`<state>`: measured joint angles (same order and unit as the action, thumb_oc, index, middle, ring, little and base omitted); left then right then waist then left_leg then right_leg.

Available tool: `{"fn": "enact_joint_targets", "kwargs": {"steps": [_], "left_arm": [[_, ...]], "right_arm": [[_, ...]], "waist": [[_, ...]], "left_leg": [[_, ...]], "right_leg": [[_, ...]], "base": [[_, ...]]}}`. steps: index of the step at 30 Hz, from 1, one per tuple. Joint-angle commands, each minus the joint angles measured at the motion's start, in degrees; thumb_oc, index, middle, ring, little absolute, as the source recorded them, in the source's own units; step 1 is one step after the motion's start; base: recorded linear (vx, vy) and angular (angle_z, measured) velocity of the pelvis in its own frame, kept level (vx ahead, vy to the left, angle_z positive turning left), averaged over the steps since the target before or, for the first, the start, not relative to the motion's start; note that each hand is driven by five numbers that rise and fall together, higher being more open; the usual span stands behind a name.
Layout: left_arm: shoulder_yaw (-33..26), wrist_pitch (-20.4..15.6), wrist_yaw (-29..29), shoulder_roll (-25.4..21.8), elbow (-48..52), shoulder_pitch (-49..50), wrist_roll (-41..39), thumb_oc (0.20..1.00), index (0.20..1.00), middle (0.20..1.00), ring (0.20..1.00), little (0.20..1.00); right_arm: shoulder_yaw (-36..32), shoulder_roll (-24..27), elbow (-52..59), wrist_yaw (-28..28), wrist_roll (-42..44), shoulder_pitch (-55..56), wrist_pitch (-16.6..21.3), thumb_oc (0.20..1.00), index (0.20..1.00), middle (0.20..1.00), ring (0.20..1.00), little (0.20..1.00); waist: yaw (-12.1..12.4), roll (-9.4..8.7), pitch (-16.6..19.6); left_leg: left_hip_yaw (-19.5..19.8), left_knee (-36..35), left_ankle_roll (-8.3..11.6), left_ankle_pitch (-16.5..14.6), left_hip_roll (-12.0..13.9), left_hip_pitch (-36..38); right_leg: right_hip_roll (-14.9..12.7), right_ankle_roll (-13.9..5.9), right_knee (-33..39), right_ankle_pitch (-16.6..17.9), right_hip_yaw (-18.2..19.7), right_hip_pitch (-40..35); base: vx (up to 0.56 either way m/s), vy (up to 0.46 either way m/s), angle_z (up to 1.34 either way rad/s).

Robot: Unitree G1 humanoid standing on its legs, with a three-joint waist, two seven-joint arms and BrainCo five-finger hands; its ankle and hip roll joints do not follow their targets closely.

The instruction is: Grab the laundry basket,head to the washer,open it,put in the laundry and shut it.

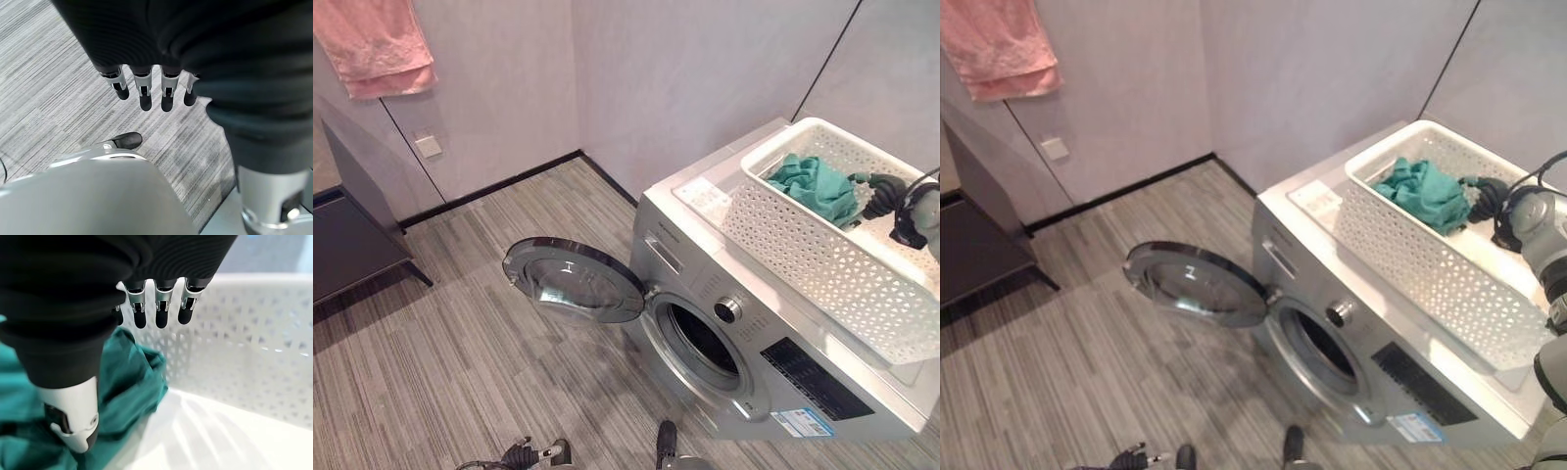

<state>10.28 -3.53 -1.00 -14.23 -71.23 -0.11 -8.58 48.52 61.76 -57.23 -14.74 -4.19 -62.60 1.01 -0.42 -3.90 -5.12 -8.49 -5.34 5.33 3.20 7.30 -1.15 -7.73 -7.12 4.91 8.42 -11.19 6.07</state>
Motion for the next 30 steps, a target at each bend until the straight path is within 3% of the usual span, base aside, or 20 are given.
{"fn": "enact_joint_targets", "kwargs": {"steps": [1,11,14,15,16,17,22,30], "left_arm": [[1.6,-1.4,0.9,-3.8,-1.5,-3.3,-1.1,1.000,1.000,1.000,1.000,1.000],[4.4,-2.7,2.0,-4.7,1.0,-6.3,-4.3,1.000,1.000,1.000,1.000,1.000],[5.5,-3.2,3.0,-4.6,2.9,-7.6,-5.8,1.000,1.000,1.000,1.000,1.000],[5.5,-3.2,3.2,-4.7,3.2,-7.6,-5.9,1.000,1.000,1.000,1.000,1.000],[5.5,-3.2,3.2,-4.7,3.9,-7.4,-6.2,1.000,1.000,1.000,1.000,1.000],[5.5,-3.2,3.1,-4.5,4.2,-7.2,-6.3,1.000,1.000,1.000,1.000,1.000],[4.6,-2.8,3.4,-3.4,3.4,-6.7,-6.6,1.000,1.000,1.000,1.000,1.000],[3.4,-2.6,4.5,-2.1,2.2,-6.8,-6.4,1.000,1.000,1.000,1.000,1.000]], "right_arm": [[3.7,-1.2,-5.3,3.6,-0.4,-10.3,-0.1,1.000,1.000,1.000,1.000,1.000],[4.8,-5.1,-12.7,4.8,-1.8,-13.5,-0.9,1.000,1.000,1.000,1.000,1.000],[4.0,-6.3,-14.9,4.3,-4.0,-9.0,-1.2,1.000,1.000,1.000,1.000,1.000],[4.0,-6.5,-14.6,3.3,-4.6,-6.8,-1.4,0.953,0.953,0.953,0.953,0.953],[3.9,-6.7,-14.0,2.1,-5.1,-4.4,-1.8,0.448,0.448,0.448,0.448,0.448],[3.3,-7.2,-13.8,0.9,-5.5,-1.9,-2.1,0.200,0.200,0.200,0.200,0.200],[-0.4,-9.8,-7.2,-0.8,-3.7,9.0,-2.2,0.200,0.200,0.200,0.200,0.200],[-9.0,-11.8,-4.5,4.8,1.7,12.9,-1.9,0.200,0.200,0.200,0.200,0.200]], "waist": [[2.4,-3.10,-2.8],[4.6,-2.10,-8.5],[5.9,-1.31,-11.0],[6.1,-1.04,-11.5],[6.3,-0.83,-11.8],[6.4,-0.64,-12.2],[5.6,-0.49,-12.3],[4.1,-0.26,-11.5]], "left_leg": [[1.6,3.3,1.29,-6.4,1.6,0.3],[3.7,6.3,1.39,-5.3,1.6,-7.2],[4.8,7.9,1.46,-5.0,1.7,-9.9],[5.0,8.2,1.46,-5.2,1.8,-10.2],[5.3,8.4,1.42,-5.0,1.8,-10.9],[5.4,8.5,1.45,-5.1,1.9,-10.8],[5.5,7.9,1.37,-4.7,2.1,-10.6],[5.1,5.3,1.17,-4.4,2.1,-8.7]], "right_leg": [[-2.1,-1.21,-9.0,-7.6,1.3,3.9],[-3.0,-0.80,-11.3,-7.4,-0.1,9.3],[-3.4,-0.47,-13.4,-7.9,-1.0,11.4],[-3.4,-0.37,-14.0,-8.2,-1.2,11.6],[-3.5,-0.25,-14.3,-8.4,-1.4,12.2],[-3.5,-0.15,-14.7,-8.6,-1.5,12.2],[-3.2,0.07,-15.3,-9.1,-1.4,12.9],[-2.9,-0.10,-15.9,-9.4,-0.7,13.1]], "base": [[-0.07,-0.006,-0.03],[-0.05,-0.017,0.06],[-0.02,-0.045,0.23],[0.01,-0.037,0.17],[0.02,-0.041,0.06],[0.01,-0.028,0.06],[0.02,-0.014,0.12],[0.00,0.002,-0.01]]}}
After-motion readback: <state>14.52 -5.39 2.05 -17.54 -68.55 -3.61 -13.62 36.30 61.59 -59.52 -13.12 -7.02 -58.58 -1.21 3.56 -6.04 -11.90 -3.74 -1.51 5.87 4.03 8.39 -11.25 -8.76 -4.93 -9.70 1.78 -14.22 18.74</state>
